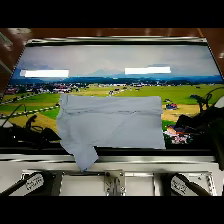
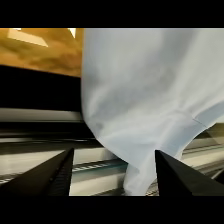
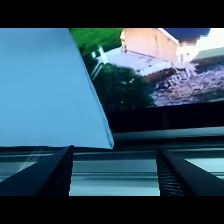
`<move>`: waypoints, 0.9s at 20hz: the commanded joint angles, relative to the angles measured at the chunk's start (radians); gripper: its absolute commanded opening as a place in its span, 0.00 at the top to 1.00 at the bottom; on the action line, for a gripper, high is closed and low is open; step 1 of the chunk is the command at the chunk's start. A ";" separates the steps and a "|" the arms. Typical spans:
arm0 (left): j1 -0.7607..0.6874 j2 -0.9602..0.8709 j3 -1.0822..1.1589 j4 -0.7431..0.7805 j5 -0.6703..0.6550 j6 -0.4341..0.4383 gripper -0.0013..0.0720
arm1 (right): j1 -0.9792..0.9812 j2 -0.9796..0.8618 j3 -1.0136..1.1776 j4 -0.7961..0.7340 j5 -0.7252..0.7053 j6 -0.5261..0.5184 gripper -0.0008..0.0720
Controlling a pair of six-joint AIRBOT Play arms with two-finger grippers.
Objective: Fold the shirts.
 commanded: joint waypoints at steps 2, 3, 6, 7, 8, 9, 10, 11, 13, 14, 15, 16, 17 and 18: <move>0.030 0.055 -0.158 -0.107 0.059 0.058 0.20 | -0.062 0.041 -0.066 0.075 0.004 -0.024 0.13; 0.010 0.044 -0.159 -0.101 0.064 0.058 0.24 | -0.062 0.041 -0.066 0.072 0.004 -0.024 0.13; -0.059 -0.016 -0.159 -0.098 0.074 0.051 0.30 | -0.062 0.041 -0.066 0.067 -0.008 -0.025 0.13; -0.084 -0.041 -0.159 -0.102 0.087 0.042 0.30 | -0.062 0.041 -0.066 0.068 -0.020 -0.024 0.13; -0.105 -0.060 -0.159 -0.116 0.105 0.040 0.30 | -0.062 0.041 -0.066 0.068 -0.031 -0.023 0.13; -0.124 -0.074 -0.159 -0.143 0.128 0.044 0.30 | -0.062 0.041 -0.066 0.068 -0.040 -0.018 0.13; -0.139 -0.080 -0.159 -0.163 0.155 0.044 0.30 | -0.062 0.041 -0.066 0.068 -0.047 -0.010 0.13; -0.154 -0.083 -0.159 -0.172 0.184 0.043 0.33 | -0.062 0.041 -0.068 0.067 -0.051 -0.006 0.13; -0.184 -0.086 -0.159 -0.173 0.215 0.039 0.55 | -0.062 0.041 -0.098 0.061 -0.063 -0.005 0.12; -0.194 -0.086 -0.159 -0.173 0.217 0.040 0.70 | -0.062 0.041 -0.130 0.061 -0.068 -0.005 0.05; -0.195 -0.086 -0.158 -0.173 0.215 0.040 0.83 | -0.062 0.041 -0.165 0.066 -0.066 -0.006 0.05; -0.193 -0.085 -0.158 -0.173 0.212 0.041 0.89 | -0.061 0.041 -0.205 0.069 -0.068 -0.010 0.05; -0.192 -0.085 -0.155 -0.172 0.208 0.046 0.93 | -0.059 0.041 -0.241 0.069 -0.072 -0.016 0.05; -0.192 -0.083 -0.149 -0.172 0.203 0.056 0.93 | -0.059 0.039 -0.276 0.080 -0.087 -0.016 0.05</move>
